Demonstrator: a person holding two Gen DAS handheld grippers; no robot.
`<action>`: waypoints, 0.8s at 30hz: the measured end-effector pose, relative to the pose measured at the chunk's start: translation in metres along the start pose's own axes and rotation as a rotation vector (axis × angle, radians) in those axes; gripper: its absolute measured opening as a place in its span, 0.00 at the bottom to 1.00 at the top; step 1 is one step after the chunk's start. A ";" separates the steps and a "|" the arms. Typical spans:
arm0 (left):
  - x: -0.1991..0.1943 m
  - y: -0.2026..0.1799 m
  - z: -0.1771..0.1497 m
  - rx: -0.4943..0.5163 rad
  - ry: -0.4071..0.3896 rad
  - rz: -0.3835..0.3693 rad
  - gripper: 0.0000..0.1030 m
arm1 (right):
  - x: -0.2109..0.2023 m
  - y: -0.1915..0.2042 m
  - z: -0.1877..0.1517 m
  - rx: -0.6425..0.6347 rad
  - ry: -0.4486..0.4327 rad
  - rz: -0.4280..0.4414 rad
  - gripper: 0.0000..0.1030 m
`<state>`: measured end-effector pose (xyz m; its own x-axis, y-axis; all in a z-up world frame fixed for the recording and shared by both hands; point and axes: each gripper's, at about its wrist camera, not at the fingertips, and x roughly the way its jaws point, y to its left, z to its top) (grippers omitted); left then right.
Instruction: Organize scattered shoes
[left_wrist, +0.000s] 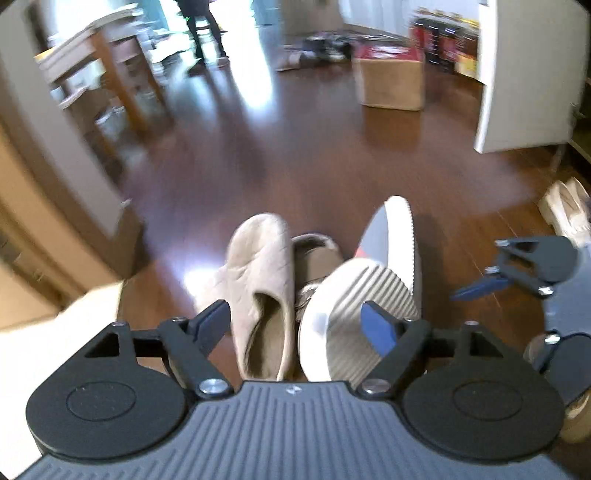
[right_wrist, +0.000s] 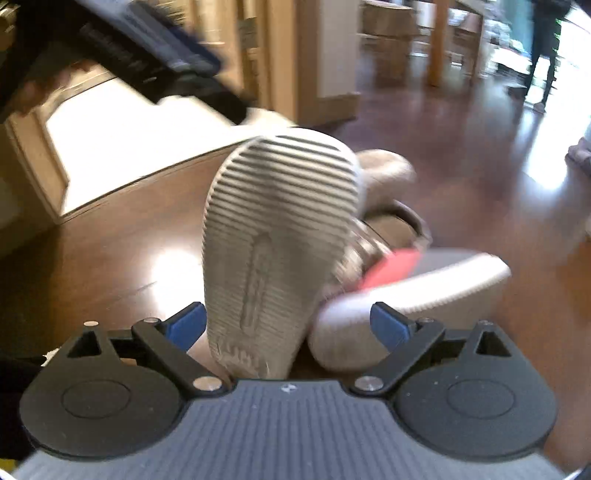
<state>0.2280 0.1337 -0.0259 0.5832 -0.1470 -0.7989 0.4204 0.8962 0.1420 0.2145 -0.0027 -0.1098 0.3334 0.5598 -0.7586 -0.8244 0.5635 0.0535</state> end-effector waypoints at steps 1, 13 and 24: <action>0.008 0.000 0.001 0.023 0.005 -0.031 0.77 | 0.005 -0.004 0.003 -0.002 0.002 0.003 0.92; -0.023 -0.044 -0.049 0.253 -0.061 -0.187 0.55 | -0.038 0.027 -0.032 -0.196 -0.073 0.027 0.21; -0.058 -0.125 -0.136 0.414 0.170 -0.496 0.62 | -0.079 0.137 -0.127 -0.426 0.220 0.070 0.29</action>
<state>0.0470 0.0868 -0.0767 0.1484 -0.4021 -0.9035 0.8624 0.4998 -0.0808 0.0170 -0.0474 -0.1250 0.2042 0.4198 -0.8844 -0.9706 0.2044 -0.1271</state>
